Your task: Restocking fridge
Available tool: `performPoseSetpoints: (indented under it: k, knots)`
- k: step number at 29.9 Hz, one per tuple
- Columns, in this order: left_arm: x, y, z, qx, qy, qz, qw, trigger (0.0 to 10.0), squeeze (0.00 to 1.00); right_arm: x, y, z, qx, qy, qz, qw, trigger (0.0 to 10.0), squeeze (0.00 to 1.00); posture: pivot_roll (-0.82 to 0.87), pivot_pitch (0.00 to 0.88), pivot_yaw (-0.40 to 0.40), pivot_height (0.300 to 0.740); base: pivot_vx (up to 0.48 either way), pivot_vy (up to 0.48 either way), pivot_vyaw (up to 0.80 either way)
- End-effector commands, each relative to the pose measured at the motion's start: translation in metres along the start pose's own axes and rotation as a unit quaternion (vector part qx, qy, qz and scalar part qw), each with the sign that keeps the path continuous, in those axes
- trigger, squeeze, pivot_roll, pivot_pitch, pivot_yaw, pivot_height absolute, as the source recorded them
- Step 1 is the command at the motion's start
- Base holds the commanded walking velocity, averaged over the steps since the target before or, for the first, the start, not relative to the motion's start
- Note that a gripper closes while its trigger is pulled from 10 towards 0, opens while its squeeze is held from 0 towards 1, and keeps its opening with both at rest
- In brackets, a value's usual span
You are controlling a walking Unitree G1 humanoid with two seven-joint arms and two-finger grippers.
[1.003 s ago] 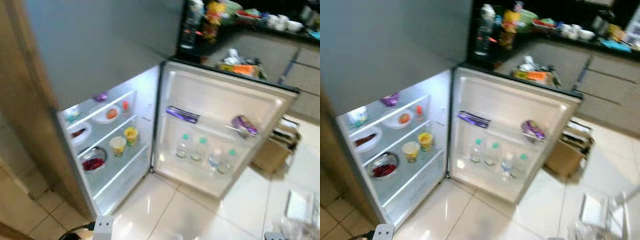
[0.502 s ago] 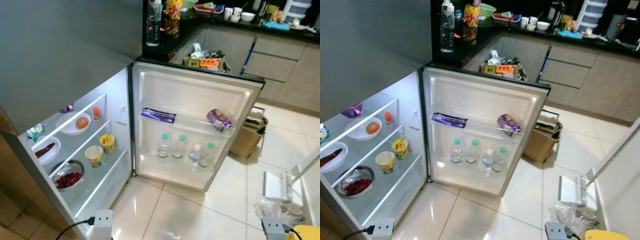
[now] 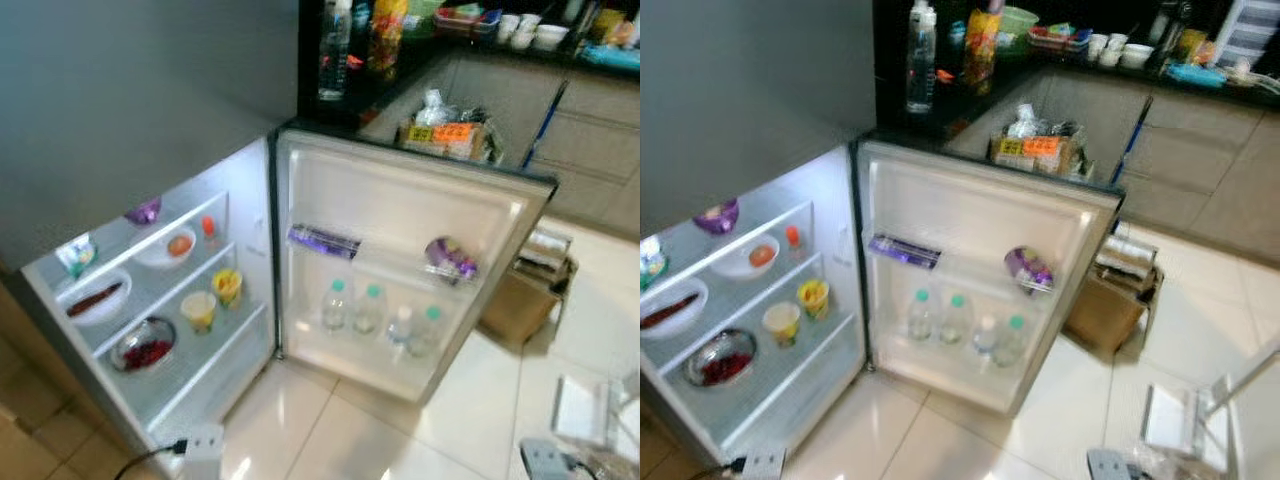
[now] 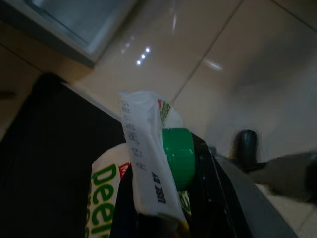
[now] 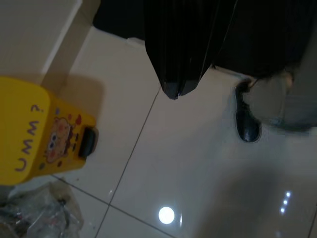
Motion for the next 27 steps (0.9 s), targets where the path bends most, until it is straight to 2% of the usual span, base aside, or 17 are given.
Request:
performPoseSetpoints:
  k: [1,13,17,27]
  knots:
    - [0.0027,0.004,-0.0009,0.004,-0.004,-0.005,1.0,10.0,0.0,0.0045,0.0011,0.0006,0.002,-0.008,0.005,1.0,10.0,0.0,-0.07,0.0,-0.051,0.74,0.0,-0.439,0.0]
    - [0.0019,0.0057,-0.0011,0.006,-0.003,-0.013,1.0,10.0,0.0,0.0011,0.001,0.0002,0.005,-0.001,0.013,1.0,10.0,0.0,-0.07,0.0,-0.049,0.74,0.0,-0.43,0.0]
    - [-0.0001,0.005,-0.0009,0.006,0.005,-0.002,1.0,10.0,0.0,0.0007,-0.0015,0.0003,0.004,0.0,0.011,1.0,10.0,0.0,-0.07,0.0,-0.047,0.74,0.0,0.0,0.0]
    - [-0.004,0.0012,0.0,0.002,0.013,-0.005,1.0,10.0,0.0,0.0,-0.0034,0.0004,0.005,0.003,0.004,1.0,10.0,0.0,-0.07,0.0,-0.047,0.74,0.0,0.0,0.0]
Point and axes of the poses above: a point about 5 cm out from each wrist's last joint towards the gripper, its own z axis pointing back from the gripper into the wrist, its own y axis along the axis of the wrist's last joint, x = y × z, the point moved 4 cm from there along -z, pointing out of the wrist towards the gripper, and after that the axes turned 2 degrees about z, right-handed, at the moved point
